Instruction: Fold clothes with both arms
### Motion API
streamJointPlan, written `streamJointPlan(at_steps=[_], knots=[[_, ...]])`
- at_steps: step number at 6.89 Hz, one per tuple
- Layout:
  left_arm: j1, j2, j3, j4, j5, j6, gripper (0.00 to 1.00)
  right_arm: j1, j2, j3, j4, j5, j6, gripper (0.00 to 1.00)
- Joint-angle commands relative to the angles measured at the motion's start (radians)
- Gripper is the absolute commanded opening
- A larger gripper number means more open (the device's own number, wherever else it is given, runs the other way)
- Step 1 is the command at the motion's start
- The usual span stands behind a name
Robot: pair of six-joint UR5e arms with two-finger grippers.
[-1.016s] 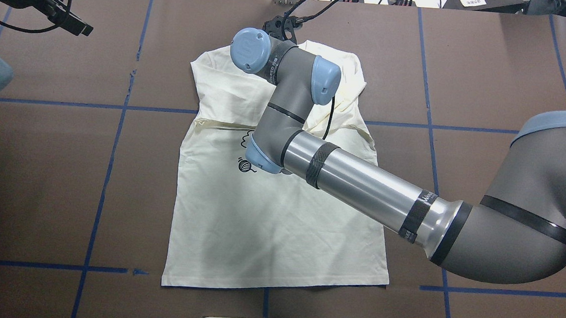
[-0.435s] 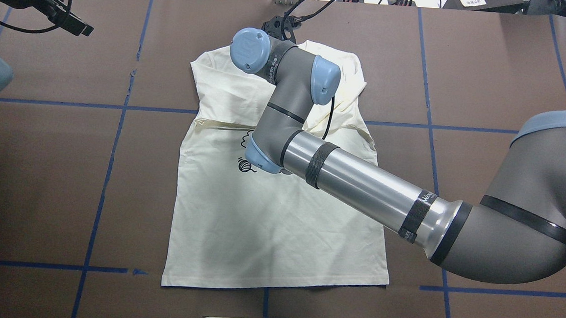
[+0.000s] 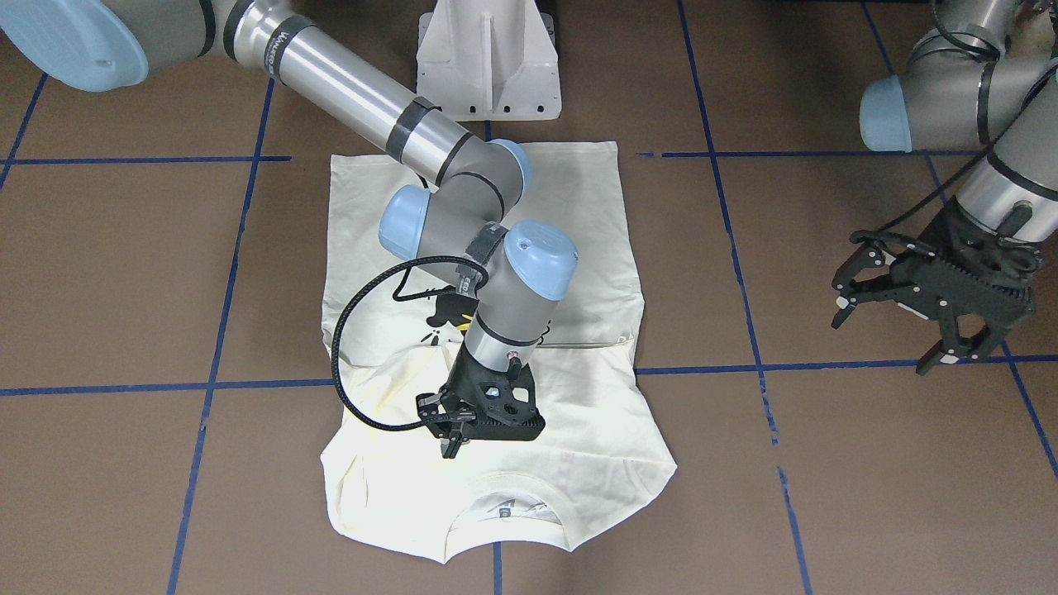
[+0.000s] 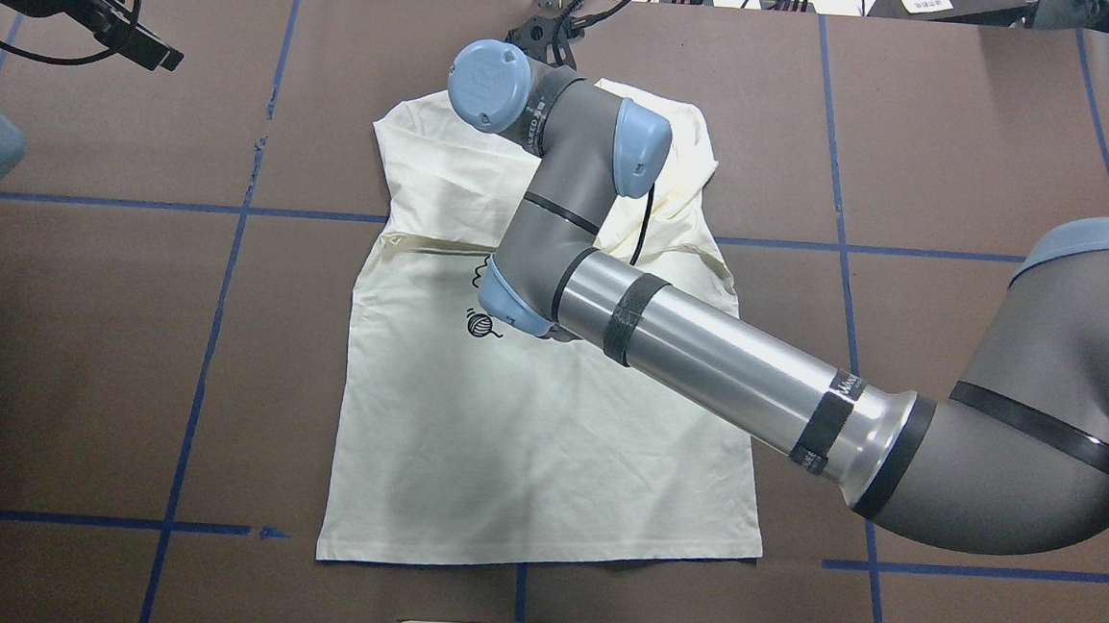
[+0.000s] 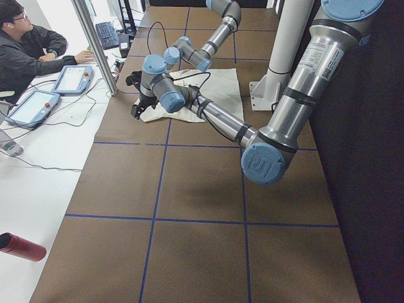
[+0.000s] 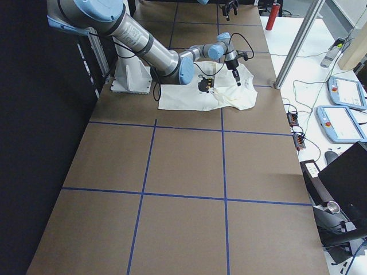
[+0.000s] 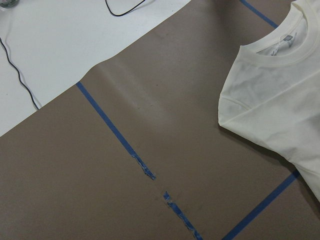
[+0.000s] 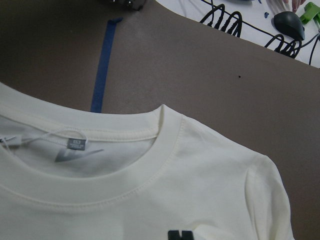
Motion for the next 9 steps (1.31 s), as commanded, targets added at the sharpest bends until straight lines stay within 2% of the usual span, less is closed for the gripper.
streamJointPlan(at_steps=[1,3,6,7,8,9], knots=[[0.000,0.000,-0.004,-0.001,0.000,-0.021,1.00,0.002,-0.152,0.248,-0.079,0.007,-0.023,0.00],[0.002,0.000,-0.003,-0.001,0.000,-0.024,1.00,0.002,-0.290,0.440,-0.116,0.009,-0.041,0.00],[0.002,0.000,-0.003,-0.010,0.000,-0.024,1.00,-0.012,-0.462,0.646,-0.121,0.007,-0.041,0.00],[0.002,0.000,0.000,-0.022,0.000,-0.026,1.00,-0.022,-0.470,0.648,-0.121,0.007,-0.041,0.20],[0.002,0.000,-0.001,-0.022,0.000,-0.027,1.00,-0.027,-0.475,0.649,-0.121,0.006,-0.041,0.46],[0.002,0.000,-0.004,-0.024,0.000,-0.053,1.00,-0.027,-0.487,0.653,-0.119,0.006,-0.041,0.46]])
